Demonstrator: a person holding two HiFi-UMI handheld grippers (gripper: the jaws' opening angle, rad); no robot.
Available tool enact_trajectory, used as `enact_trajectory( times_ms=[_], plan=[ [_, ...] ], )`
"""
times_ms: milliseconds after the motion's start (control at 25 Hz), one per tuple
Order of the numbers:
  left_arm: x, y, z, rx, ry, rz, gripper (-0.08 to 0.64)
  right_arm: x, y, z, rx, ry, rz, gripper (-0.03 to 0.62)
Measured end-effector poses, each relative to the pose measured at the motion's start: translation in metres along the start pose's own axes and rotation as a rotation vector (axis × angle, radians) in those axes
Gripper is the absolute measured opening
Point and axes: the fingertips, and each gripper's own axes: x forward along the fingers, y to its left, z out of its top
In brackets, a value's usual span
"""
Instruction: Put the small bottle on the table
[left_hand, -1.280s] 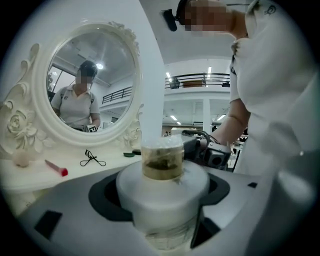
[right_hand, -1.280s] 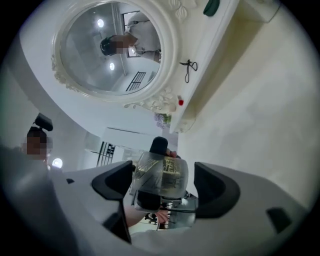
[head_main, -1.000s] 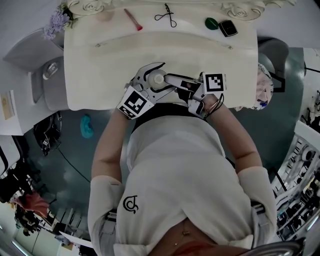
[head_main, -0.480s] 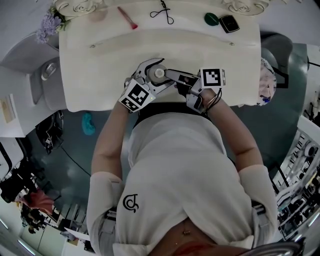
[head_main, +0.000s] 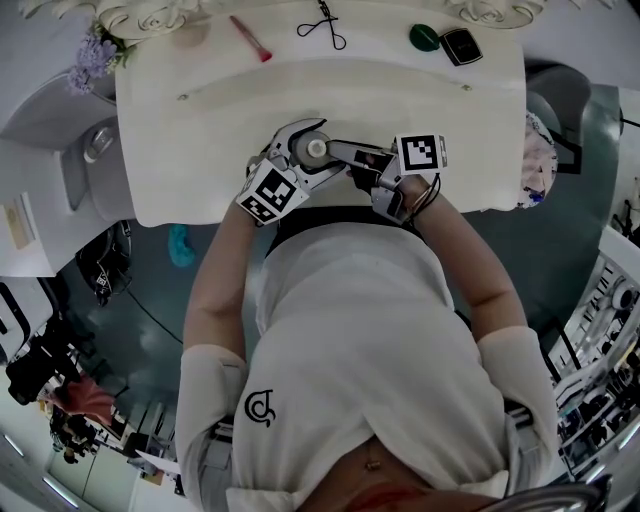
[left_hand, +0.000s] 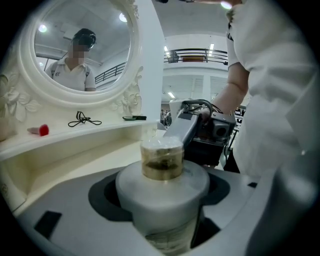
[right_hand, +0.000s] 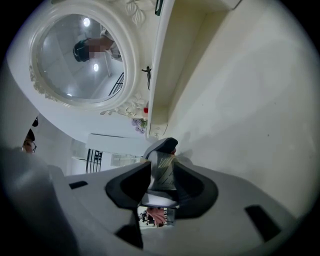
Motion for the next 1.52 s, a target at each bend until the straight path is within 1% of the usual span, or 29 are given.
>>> enact_trajectory(
  times_ms=[120,240,400,480,560,600,720,880,920,1000,1040,1080,1160,1200,1240,1280,1320,1360,1400,1480,1520],
  plan=[
    [-0.002,0.000,0.002,-0.008,-0.021,-0.015,0.354,0.002,-0.001,0.000,0.025,0.003,-0.009,0.150],
    [-0.001,0.000,0.002,-0.019,-0.015,-0.019,0.354,0.000,-0.006,-0.001,0.067,0.001,-0.010,0.150],
    [-0.001,-0.002,-0.003,-0.022,0.014,-0.036,0.354,0.001,-0.004,0.000,0.051,-0.001,-0.007,0.152],
    [-0.004,-0.002,-0.007,-0.017,0.044,-0.040,0.356,0.003,-0.004,-0.002,0.039,0.012,-0.025,0.150],
    [-0.009,-0.003,-0.013,-0.014,0.080,-0.044,0.368,0.005,-0.006,-0.010,0.047,0.039,-0.071,0.152],
    [-0.011,-0.004,-0.014,-0.018,0.084,-0.044,0.370,0.006,-0.007,-0.013,0.048,0.053,-0.090,0.152],
    [-0.017,0.000,-0.005,-0.057,0.031,-0.024,0.384,0.010,-0.008,-0.016,0.051,0.070,-0.100,0.150],
    [-0.026,0.003,0.011,-0.094,-0.038,0.003,0.388,0.008,-0.007,-0.015,0.037,0.058,-0.107,0.140],
    [-0.028,0.004,0.016,-0.100,-0.054,0.008,0.388,0.007,-0.007,-0.015,0.027,0.051,-0.113,0.130],
    [-0.035,0.005,0.027,-0.104,-0.090,0.025,0.387,0.003,-0.003,-0.011,-0.003,0.030,-0.126,0.084],
    [-0.040,0.005,0.034,-0.105,-0.112,0.037,0.387,0.002,0.003,-0.009,-0.020,0.015,-0.116,0.045],
    [-0.046,0.005,0.042,-0.108,-0.139,0.050,0.387,0.002,0.013,-0.008,-0.032,-0.003,-0.084,0.008],
    [-0.058,0.005,0.057,-0.116,-0.187,0.080,0.387,0.000,0.036,-0.005,-0.046,-0.046,-0.011,0.006],
    [-0.065,0.006,0.064,-0.120,-0.203,0.099,0.374,-0.003,0.046,-0.004,-0.050,-0.070,0.009,0.006],
    [-0.073,0.008,0.069,-0.125,-0.215,0.124,0.338,-0.007,0.055,-0.002,-0.057,-0.095,0.017,0.006],
    [-0.080,0.010,0.073,-0.130,-0.225,0.153,0.279,-0.010,0.063,0.000,-0.074,-0.120,0.021,0.006],
    [-0.088,0.013,0.078,-0.135,-0.233,0.183,0.207,-0.013,0.072,0.002,-0.104,-0.143,0.023,0.006],
    [-0.096,0.016,0.082,-0.140,-0.241,0.210,0.162,-0.015,0.081,0.003,-0.142,-0.163,0.025,0.006],
    [-0.104,0.017,0.086,-0.146,-0.248,0.233,0.137,-0.017,0.089,0.003,-0.178,-0.180,0.024,0.006],
    [-0.120,0.019,0.092,-0.152,-0.260,0.272,0.058,-0.018,0.106,0.000,-0.237,-0.210,0.023,0.006],
    [-0.127,0.019,0.096,-0.146,-0.260,0.290,0.030,-0.019,0.113,-0.003,-0.265,-0.221,0.018,0.006]
  ],
)
